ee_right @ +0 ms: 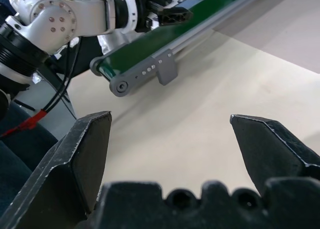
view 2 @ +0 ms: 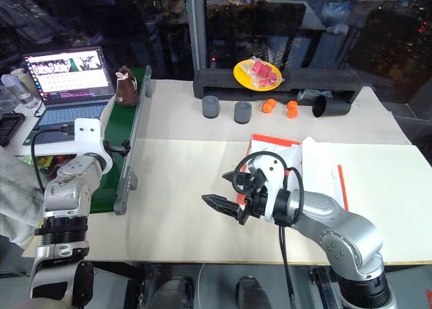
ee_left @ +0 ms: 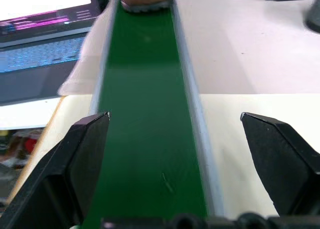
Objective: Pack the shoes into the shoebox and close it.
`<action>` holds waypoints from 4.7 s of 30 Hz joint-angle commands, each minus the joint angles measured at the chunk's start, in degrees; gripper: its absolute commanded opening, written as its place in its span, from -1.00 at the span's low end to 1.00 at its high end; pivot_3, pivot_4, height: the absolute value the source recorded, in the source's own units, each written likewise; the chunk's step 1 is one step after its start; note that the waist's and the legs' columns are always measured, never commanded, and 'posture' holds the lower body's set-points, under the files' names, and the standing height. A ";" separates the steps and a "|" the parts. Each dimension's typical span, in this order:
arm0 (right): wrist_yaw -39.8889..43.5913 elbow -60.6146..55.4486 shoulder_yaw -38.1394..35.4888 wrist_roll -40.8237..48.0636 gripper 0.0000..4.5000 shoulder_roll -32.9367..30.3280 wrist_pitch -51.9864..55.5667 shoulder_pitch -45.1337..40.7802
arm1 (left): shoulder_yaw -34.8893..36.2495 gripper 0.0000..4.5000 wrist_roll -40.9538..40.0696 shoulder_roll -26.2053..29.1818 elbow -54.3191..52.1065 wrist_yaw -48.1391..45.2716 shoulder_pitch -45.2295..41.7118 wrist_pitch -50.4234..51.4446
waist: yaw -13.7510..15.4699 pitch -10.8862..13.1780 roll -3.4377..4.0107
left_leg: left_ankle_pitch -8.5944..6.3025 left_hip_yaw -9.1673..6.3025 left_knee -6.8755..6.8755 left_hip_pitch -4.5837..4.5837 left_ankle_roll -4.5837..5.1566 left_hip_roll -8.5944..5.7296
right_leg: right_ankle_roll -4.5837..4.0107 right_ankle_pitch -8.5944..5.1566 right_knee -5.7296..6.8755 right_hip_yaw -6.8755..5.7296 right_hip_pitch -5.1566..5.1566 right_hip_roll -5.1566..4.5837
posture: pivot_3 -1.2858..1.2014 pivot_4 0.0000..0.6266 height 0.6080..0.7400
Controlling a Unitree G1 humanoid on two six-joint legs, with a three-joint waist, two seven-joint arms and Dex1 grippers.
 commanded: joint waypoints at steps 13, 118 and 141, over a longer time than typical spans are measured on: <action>1.15 0.16 3.93 -6.00 0.98 -4.76 -2.86 3.55 | 1.77 1.00 -1.07 3.22 0.15 0.40 -7.44 10.34 | 0.11 0.02 -0.08 | 0.00 0.00 0.00 -0.01 0.00 -0.01 | 0.01 0.00 0.00 -0.01 -0.01 0.00 | 0.03 -0.52 1.00; -43.21 39.15 -25.98 20.02 -0.71 29.43 7.01 -35.78 | -11.47 -0.63 -25.67 -19.02 -15.52 -16.36 -10.69 6.64 | -0.42 -0.07 -0.35 | 0.00 -0.16 -0.02 -0.24 -0.02 0.04 | -0.12 0.09 -0.03 -0.16 -0.13 0.06 | 0.03 -0.52 1.00; -55.18 36.63 -31.38 15.93 -0.72 10.56 11.97 -32.19 | -16.93 0.55 -16.59 -8.36 -12.91 -20.69 -5.14 2.06 | -0.25 0.03 -0.19 | 0.00 -0.17 -0.10 -0.28 -0.01 0.03 | -0.14 0.07 -0.12 -0.17 -0.16 0.04 | 0.03 -0.52 1.00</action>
